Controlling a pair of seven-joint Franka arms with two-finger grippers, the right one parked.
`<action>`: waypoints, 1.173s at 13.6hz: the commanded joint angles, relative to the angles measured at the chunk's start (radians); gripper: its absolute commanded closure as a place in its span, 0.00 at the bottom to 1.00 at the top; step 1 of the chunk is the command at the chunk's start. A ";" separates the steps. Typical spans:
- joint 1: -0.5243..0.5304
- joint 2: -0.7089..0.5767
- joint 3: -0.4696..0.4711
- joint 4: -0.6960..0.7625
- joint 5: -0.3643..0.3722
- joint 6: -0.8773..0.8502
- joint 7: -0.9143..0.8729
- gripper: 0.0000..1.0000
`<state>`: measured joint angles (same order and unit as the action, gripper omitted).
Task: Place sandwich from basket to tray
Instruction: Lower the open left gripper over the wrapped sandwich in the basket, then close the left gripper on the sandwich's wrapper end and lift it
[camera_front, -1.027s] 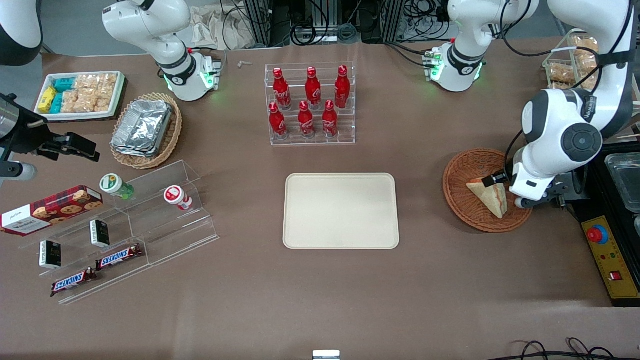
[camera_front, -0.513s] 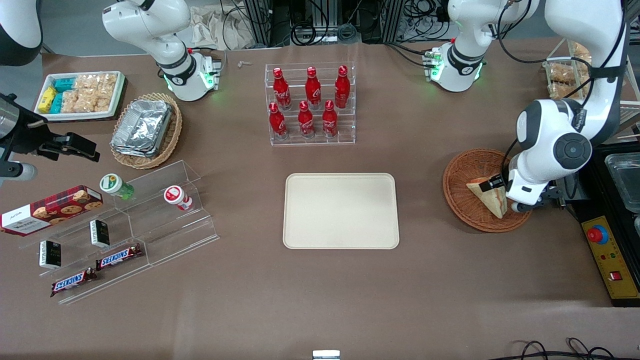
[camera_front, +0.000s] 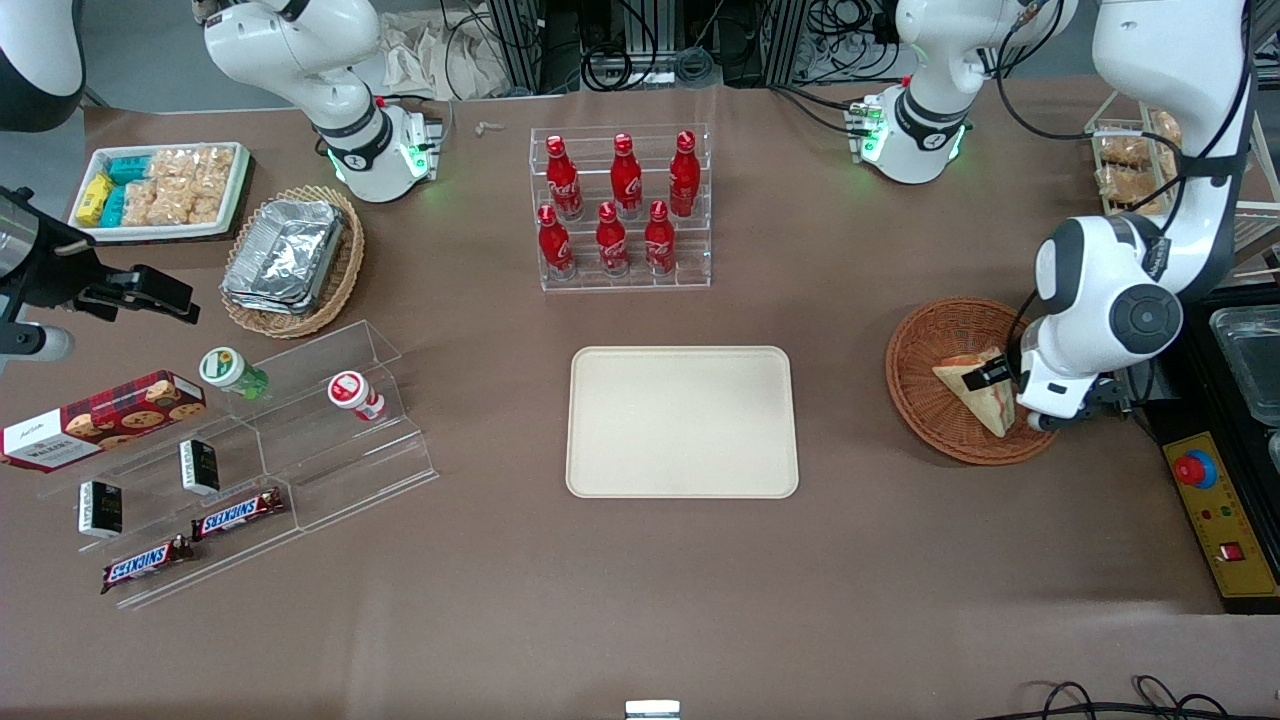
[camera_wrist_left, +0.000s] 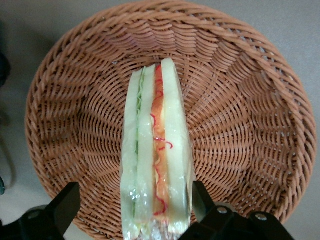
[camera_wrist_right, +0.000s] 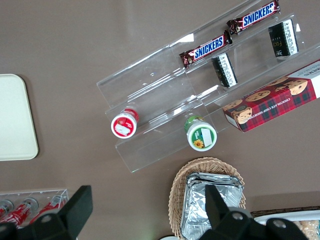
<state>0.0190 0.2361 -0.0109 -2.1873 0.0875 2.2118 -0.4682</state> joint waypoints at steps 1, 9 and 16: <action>-0.004 0.002 -0.004 -0.009 0.000 0.022 -0.021 0.01; -0.056 0.075 -0.011 0.073 -0.005 0.028 -0.145 0.47; -0.068 0.088 -0.011 0.184 -0.005 -0.119 -0.156 1.00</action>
<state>-0.0415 0.3145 -0.0239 -2.0500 0.0823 2.1396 -0.6039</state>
